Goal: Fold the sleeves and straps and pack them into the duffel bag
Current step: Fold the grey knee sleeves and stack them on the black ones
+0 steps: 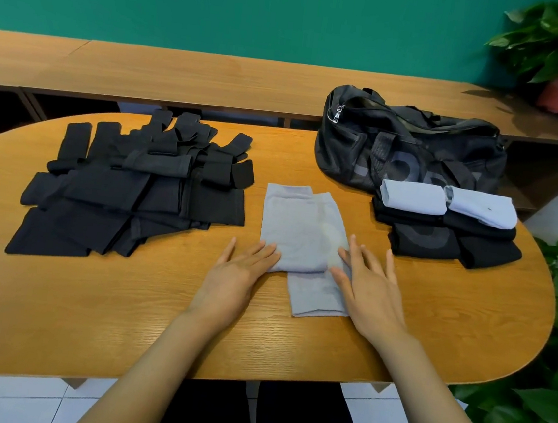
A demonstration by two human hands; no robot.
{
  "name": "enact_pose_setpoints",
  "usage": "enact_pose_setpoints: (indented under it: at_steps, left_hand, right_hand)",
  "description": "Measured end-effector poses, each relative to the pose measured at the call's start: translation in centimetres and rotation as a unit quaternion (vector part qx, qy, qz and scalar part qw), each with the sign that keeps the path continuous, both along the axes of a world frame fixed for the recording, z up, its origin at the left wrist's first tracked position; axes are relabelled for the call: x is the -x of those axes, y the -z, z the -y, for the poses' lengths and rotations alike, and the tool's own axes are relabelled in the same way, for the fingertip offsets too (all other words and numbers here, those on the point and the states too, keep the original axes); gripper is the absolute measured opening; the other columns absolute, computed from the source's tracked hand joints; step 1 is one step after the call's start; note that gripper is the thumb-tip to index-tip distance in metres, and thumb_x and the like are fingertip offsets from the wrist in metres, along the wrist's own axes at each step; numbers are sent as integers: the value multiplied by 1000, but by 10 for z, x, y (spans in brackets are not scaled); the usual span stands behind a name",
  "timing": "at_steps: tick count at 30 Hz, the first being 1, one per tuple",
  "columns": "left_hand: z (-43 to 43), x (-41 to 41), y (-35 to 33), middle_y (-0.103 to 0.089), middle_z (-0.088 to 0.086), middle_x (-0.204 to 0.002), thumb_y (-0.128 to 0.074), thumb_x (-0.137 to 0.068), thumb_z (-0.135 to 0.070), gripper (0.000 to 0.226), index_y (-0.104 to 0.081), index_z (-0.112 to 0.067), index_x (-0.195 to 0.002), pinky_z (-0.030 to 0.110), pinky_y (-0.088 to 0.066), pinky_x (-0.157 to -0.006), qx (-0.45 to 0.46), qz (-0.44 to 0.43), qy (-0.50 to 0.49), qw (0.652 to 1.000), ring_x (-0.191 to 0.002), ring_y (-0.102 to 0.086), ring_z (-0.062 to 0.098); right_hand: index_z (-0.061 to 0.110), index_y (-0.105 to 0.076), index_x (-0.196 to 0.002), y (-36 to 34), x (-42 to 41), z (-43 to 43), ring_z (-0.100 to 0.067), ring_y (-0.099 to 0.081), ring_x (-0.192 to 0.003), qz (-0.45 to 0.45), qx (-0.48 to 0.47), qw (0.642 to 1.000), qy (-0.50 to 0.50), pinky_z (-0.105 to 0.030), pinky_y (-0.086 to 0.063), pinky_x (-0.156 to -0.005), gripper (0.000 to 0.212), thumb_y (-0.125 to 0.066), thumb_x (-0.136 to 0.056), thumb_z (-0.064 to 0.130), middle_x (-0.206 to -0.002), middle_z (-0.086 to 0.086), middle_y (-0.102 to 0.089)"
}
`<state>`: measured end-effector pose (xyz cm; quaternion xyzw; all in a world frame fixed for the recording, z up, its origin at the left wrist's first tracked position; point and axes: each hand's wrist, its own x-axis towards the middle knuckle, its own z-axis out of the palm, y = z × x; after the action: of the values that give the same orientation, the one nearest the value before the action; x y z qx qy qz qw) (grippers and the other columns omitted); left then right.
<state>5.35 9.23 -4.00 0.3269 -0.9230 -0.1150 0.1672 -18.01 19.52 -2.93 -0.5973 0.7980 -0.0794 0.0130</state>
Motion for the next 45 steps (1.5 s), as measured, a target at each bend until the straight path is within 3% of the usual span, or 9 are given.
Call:
enact_pose_setpoints:
  at_steps: [4, 7, 11, 15, 20, 25, 30, 37, 45]
  left_hand:
    - [-4, -14, 1, -41, -6, -152, -54, -92, 3, 62, -43, -24, -147, 35, 0, -120, -2, -11, -9, 1000, -144, -27, 8]
    - [-11, -26, 0, -47, -6, -148, -51, -98, -9, 47, -49, -22, -143, 38, -9, -120, 10, -14, -23, 1000, -141, -35, 10]
    - [-24, -33, 0, -56, -6, -140, -33, -99, -37, 47, -58, -22, -135, 38, -23, -117, 45, 0, -36, 998, -134, -45, 11]
    - [-24, -29, 1, -58, -5, -137, -35, -97, -48, 51, -60, -22, -133, 37, -26, -113, 41, -3, -40, 998, -130, -48, 11]
    - [-18, -27, 5, -55, -9, -137, -40, -93, -57, 54, -60, -25, -132, 27, -26, -105, 5, -43, -34, 998, -126, -44, 9]
    - [-16, -26, 7, -59, -13, -130, -51, -94, -45, 41, -65, -25, -126, 23, -27, -98, -28, -108, -46, 993, -121, -45, 4]
    - [-19, -29, 7, -67, -14, -118, -42, -98, -47, 40, -69, -25, -118, 21, -30, -92, 1, -120, -32, 992, -110, -52, 2]
    - [-24, -33, 1, -67, -15, -112, -50, -92, -56, 46, -68, -22, -117, 26, -38, -90, -23, -140, 20, 990, -105, -54, 2]
    - [-32, -32, -1, -67, -12, -114, -69, -84, -47, 47, -67, -18, -121, 16, -43, -94, -66, -238, -34, 968, -106, -60, -1]
  right_hand:
    - [18, -10, -157, -8, 12, -2, -19, -8, -151, 2, -19, 999, 41, -37, 6, -122, 86, 0, -87, 66, -159, -7, -28]
    - [22, -8, -157, -10, 14, -5, -17, 3, -151, 35, -6, 999, 20, -32, 8, -121, 77, -8, -93, 65, -163, -3, -16]
    - [34, -9, -155, -14, -10, -10, -4, 13, -149, 78, 33, 983, -166, -35, 2, -123, 69, -9, -96, 69, -162, 14, -1]
    - [40, -26, -151, -11, -38, -8, -7, 9, -150, 57, -5, 958, -279, -31, 8, -121, 62, -11, -98, 67, -162, 14, -4]
    - [46, -28, -148, 5, -36, -8, -1, 3, -149, 71, -21, 965, -250, -34, 7, -122, 57, -13, -97, 66, -161, 16, -12]
    - [41, -33, -149, 10, -36, -6, 3, -4, -148, 112, 29, 965, -235, -30, 3, -122, 58, -21, -97, 66, -157, 21, -22]
    - [28, -52, -141, 14, -37, -10, -3, -32, -141, 101, 129, 964, -211, -36, -15, -121, 66, -40, -90, 69, -146, 14, -47]
    - [18, -72, -117, 21, -36, -10, -12, -60, -116, 68, 226, 954, -182, -43, -31, -113, 50, -47, -92, 54, -117, 8, -70]
    - [22, -75, -108, 12, -41, -10, -2, -55, -97, 152, 267, 945, -114, -21, -21, -113, 56, -41, -92, 63, -93, 7, -70]
